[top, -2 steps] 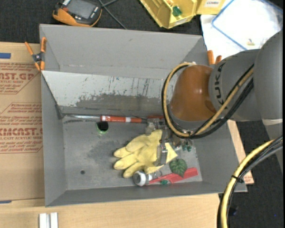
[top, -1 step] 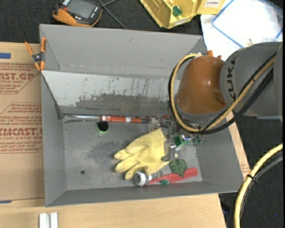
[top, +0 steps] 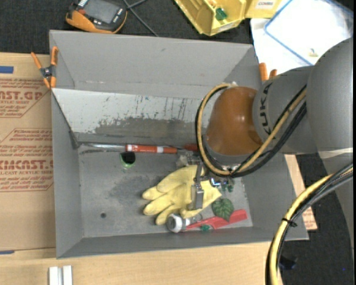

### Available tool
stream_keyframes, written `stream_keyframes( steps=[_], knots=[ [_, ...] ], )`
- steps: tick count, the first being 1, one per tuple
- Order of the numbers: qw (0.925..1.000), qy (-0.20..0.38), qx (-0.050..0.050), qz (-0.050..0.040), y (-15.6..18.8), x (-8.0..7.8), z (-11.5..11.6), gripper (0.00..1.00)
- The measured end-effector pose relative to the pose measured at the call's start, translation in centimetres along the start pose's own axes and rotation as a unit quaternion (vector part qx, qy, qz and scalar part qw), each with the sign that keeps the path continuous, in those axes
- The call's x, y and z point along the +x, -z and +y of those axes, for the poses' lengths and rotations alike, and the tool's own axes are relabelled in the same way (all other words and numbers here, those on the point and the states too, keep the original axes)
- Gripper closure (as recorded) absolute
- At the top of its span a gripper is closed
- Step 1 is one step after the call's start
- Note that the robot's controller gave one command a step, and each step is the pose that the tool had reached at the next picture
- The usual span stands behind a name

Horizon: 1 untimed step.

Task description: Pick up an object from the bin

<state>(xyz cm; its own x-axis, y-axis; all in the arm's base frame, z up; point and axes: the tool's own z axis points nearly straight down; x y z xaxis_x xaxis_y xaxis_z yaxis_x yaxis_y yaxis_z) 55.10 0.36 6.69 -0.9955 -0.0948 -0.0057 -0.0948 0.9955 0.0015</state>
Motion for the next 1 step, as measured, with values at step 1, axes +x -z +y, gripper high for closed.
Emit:
stream_keyframes(
  steps=[1],
  knots=[
    [0.9908, 0.135, 0.004, -0.0075, 0.32, -0.12, 0.64, 0.00]
  ],
)
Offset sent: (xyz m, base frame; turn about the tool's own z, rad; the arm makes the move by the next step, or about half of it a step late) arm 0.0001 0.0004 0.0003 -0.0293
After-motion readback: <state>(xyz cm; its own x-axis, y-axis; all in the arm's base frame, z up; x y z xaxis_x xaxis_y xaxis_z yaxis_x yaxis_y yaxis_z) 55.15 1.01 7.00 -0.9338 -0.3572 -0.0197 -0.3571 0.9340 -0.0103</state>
